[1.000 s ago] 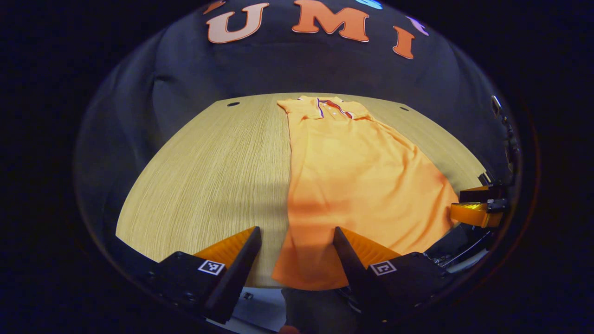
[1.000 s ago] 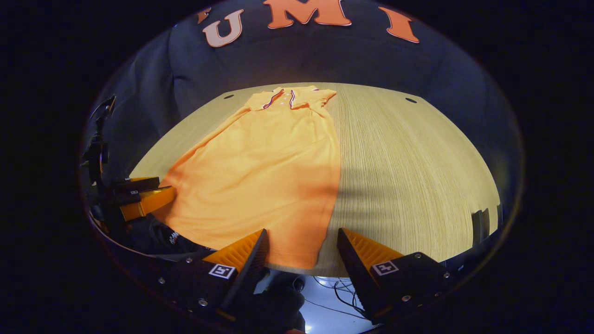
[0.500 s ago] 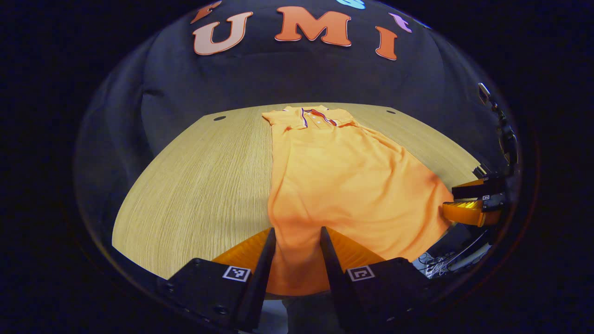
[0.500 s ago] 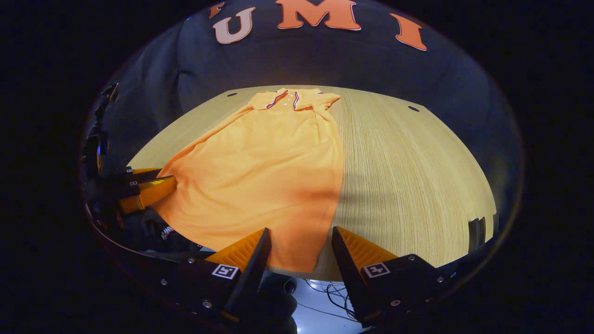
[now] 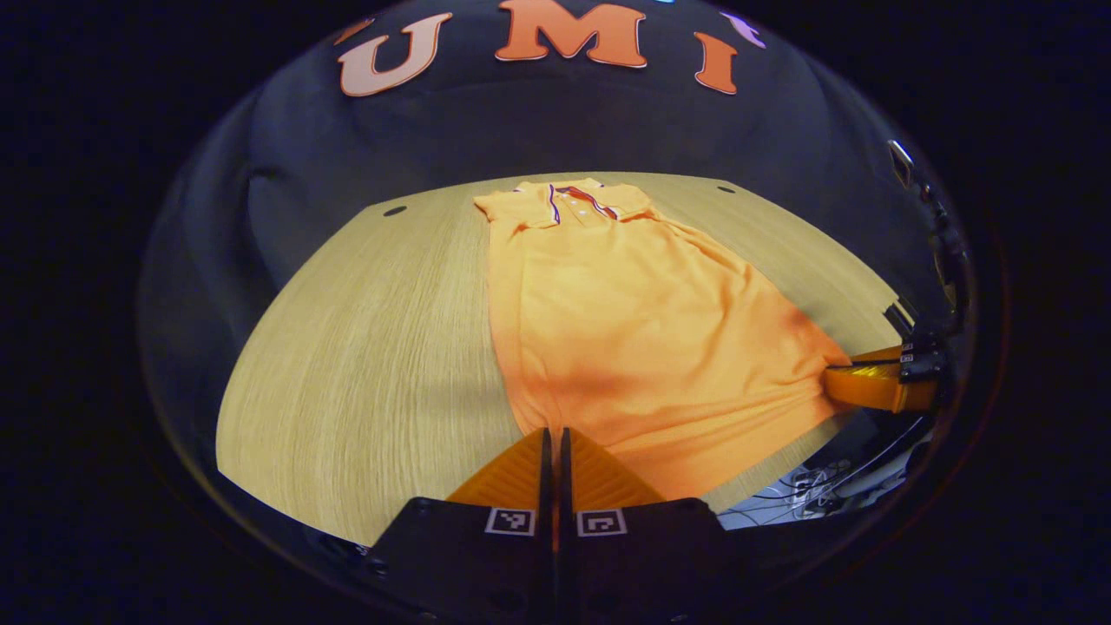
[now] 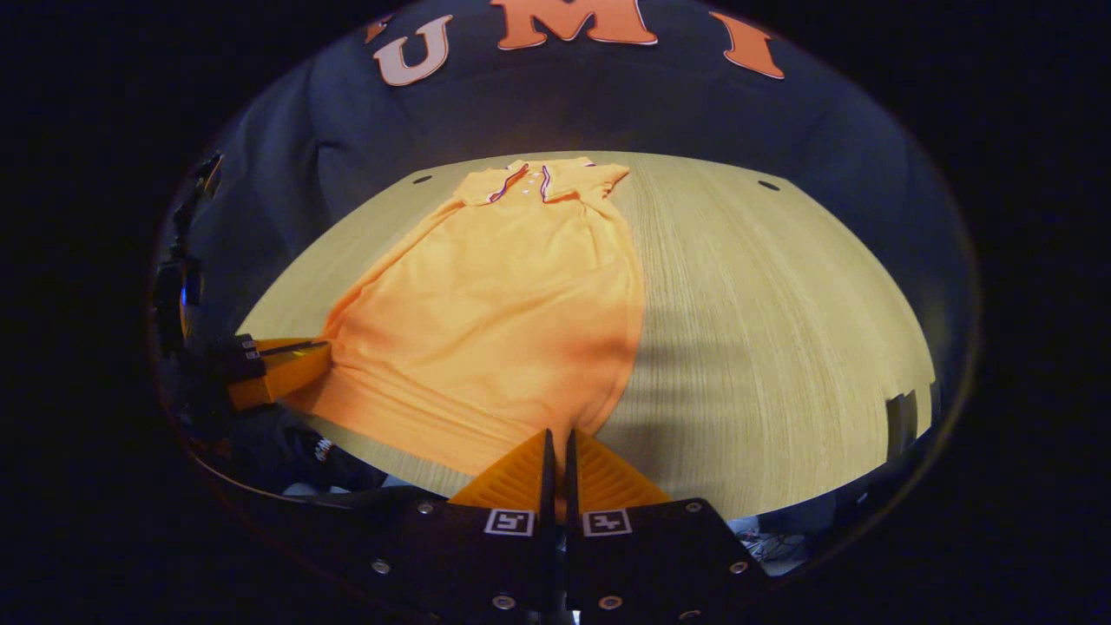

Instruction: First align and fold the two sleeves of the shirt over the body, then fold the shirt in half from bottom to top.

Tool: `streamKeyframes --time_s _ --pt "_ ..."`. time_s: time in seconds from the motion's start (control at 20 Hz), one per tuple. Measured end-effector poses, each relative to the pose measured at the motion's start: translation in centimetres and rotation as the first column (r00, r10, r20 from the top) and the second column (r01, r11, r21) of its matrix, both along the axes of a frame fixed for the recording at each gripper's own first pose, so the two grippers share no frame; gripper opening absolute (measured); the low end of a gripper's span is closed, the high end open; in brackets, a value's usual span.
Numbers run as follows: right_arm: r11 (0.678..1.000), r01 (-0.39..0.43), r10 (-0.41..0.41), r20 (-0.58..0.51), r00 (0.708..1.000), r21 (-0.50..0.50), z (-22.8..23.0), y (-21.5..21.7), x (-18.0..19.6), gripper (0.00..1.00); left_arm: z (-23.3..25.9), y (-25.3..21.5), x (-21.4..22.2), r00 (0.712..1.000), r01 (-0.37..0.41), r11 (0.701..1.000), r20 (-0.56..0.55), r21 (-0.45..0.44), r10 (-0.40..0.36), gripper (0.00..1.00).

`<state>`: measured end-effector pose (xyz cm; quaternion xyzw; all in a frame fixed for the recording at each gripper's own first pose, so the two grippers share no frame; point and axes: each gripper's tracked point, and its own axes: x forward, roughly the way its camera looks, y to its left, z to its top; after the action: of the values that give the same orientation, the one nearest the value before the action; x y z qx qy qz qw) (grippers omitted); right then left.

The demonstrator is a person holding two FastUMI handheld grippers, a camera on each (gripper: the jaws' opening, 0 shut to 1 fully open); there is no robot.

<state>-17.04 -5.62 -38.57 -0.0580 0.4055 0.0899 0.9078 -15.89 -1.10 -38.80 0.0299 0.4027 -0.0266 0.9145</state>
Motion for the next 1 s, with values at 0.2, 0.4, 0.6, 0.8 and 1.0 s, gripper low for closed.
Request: streamKeyframes --time_s 0.2,0.4,0.6,0.8,1.0 --pt "0.999 0.008 -0.01 0.034 0.999 0.052 2.7 -0.4 1.9 0.01 1.8 0.7 1.1 0.998 -0.067 0.995 -0.01 -0.067 0.066 0.03" --pt "0.991 0.003 -0.006 0.018 1.0 0.131 4.2 0.5 3.6 0.01 4.5 0.2 3.0 0.995 -0.091 0.99 0.038 -0.104 0.095 0.03" --pt "0.99 0.003 -0.012 0.067 0.998 0.141 6.6 0.2 5.9 0.01 6.5 -0.2 5.0 0.992 -0.095 0.988 0.067 -0.126 0.104 0.03" --pt "0.992 -0.01 -0.004 0.107 0.994 0.13 8.8 0.3 8.5 0.01 8.8 -0.3 7.6 0.992 -0.073 0.988 0.09 -0.139 0.086 0.03" --pt "0.992 0.008 -0.025 0.132 0.991 0.125 10.4 0.6 11.5 0.01 9.9 0.3 11.2 0.991 -0.052 0.987 0.112 -0.15 0.069 0.03"
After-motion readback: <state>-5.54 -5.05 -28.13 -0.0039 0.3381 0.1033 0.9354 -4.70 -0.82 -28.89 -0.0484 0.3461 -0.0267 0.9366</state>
